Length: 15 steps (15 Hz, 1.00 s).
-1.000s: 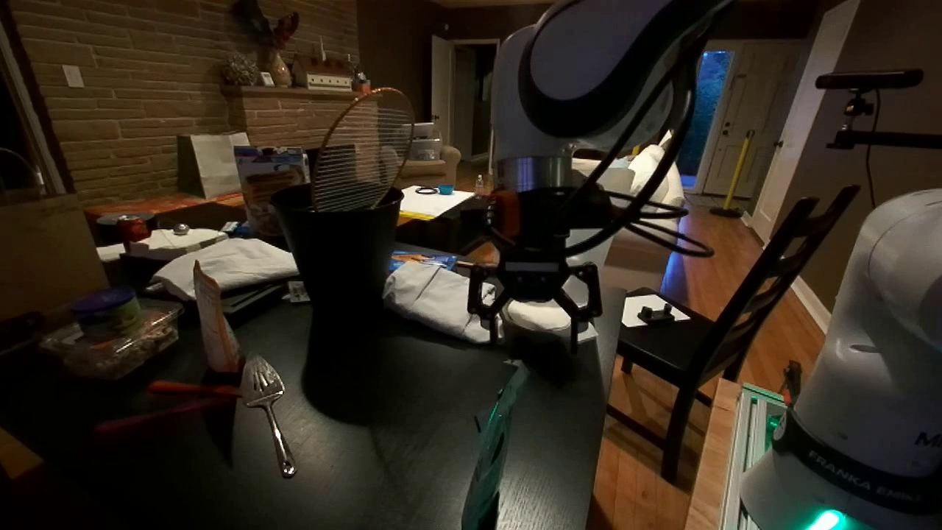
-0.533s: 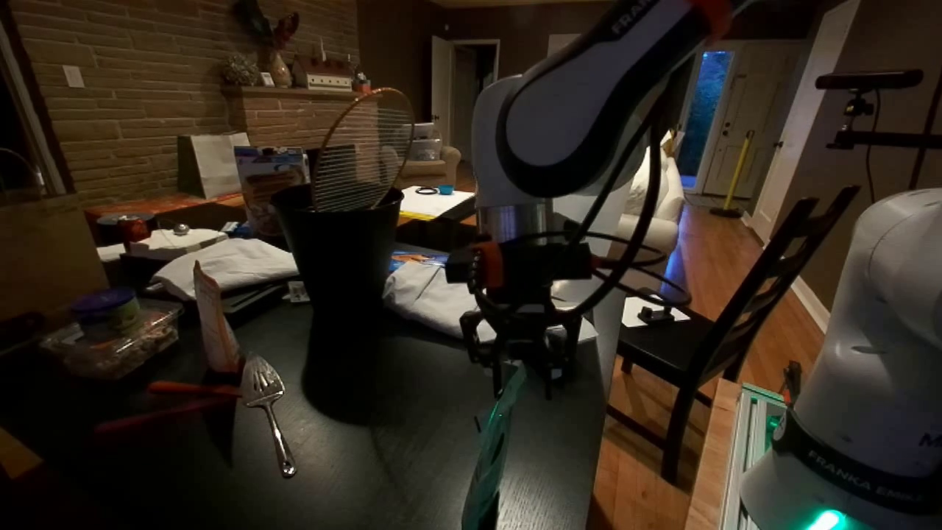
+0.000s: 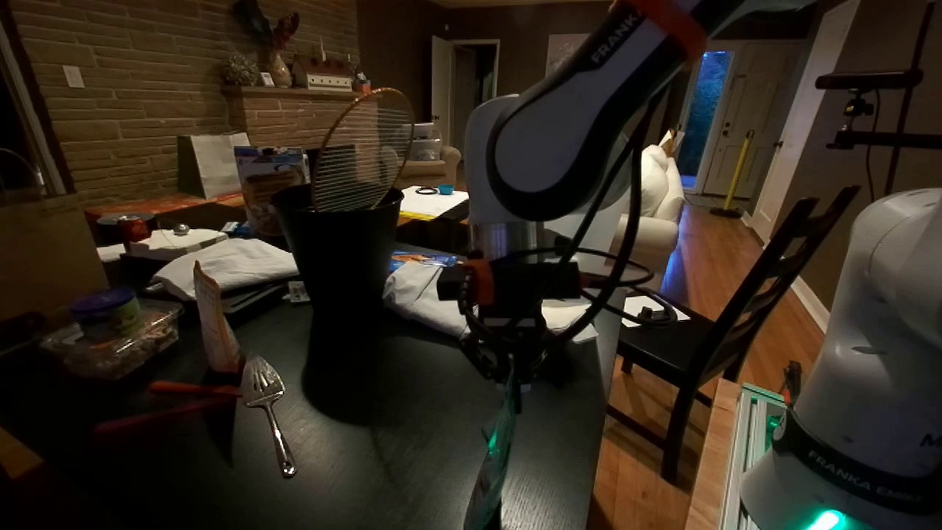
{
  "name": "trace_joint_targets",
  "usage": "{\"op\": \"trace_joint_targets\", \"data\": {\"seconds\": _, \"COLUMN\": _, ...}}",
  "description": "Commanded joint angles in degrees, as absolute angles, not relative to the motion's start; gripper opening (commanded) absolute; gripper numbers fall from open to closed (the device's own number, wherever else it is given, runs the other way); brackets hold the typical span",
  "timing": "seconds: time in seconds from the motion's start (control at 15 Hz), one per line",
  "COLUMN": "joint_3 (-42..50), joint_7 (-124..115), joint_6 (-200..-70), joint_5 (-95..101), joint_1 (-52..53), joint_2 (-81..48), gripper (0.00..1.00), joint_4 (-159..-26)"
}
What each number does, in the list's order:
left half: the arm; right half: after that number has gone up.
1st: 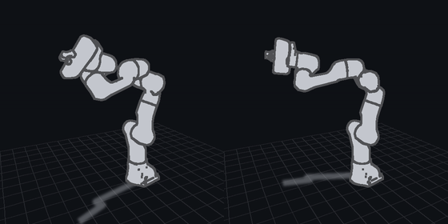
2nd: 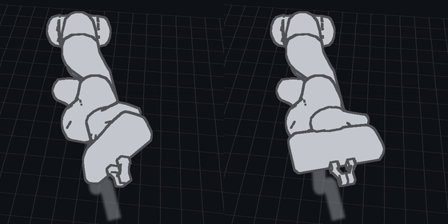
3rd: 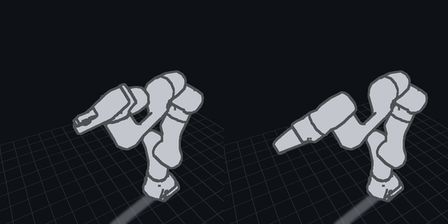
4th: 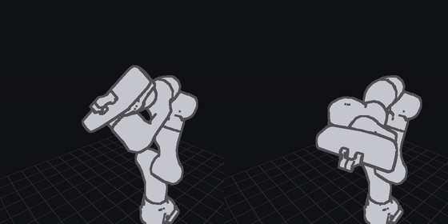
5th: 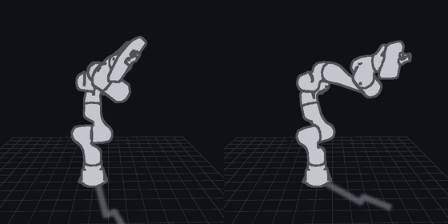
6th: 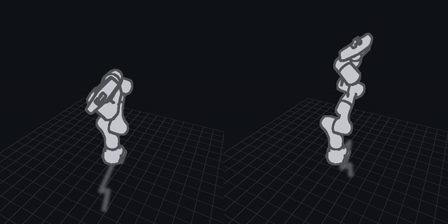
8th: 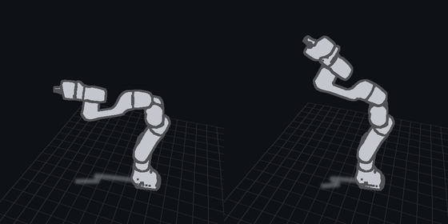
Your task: Put the packet into the jar
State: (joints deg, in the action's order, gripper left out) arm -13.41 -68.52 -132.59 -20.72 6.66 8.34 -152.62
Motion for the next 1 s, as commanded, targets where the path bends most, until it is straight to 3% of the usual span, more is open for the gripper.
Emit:
{"op": "trace_joint_targets", "data": {"seconds": 0.0, "joint_3": -12.56, "joint_7": -68.28, "joint_6": -133.38, "joint_5": -20.52, "joint_1": 7.69, "joint_2": 8.38, "gripper": 0.00, "joint_4": -152.17}}
{"op": "trace_joint_targets", "data": {"seconds": 0.67, "joint_3": -3.01, "joint_7": -72.43, "joint_6": -129.90, "joint_5": -13.40, "joint_1": -5.12, "joint_2": 29.17, "gripper": 0.01, "joint_4": -150.24}}
{"op": "trace_joint_targets", "data": {"seconds": 0.93, "joint_3": -1.67, "joint_7": -72.05, "joint_6": -128.37, "joint_5": -13.96, "joint_1": -8.03, "joint_2": 29.77, "gripper": 0.02, "joint_4": -147.52}}
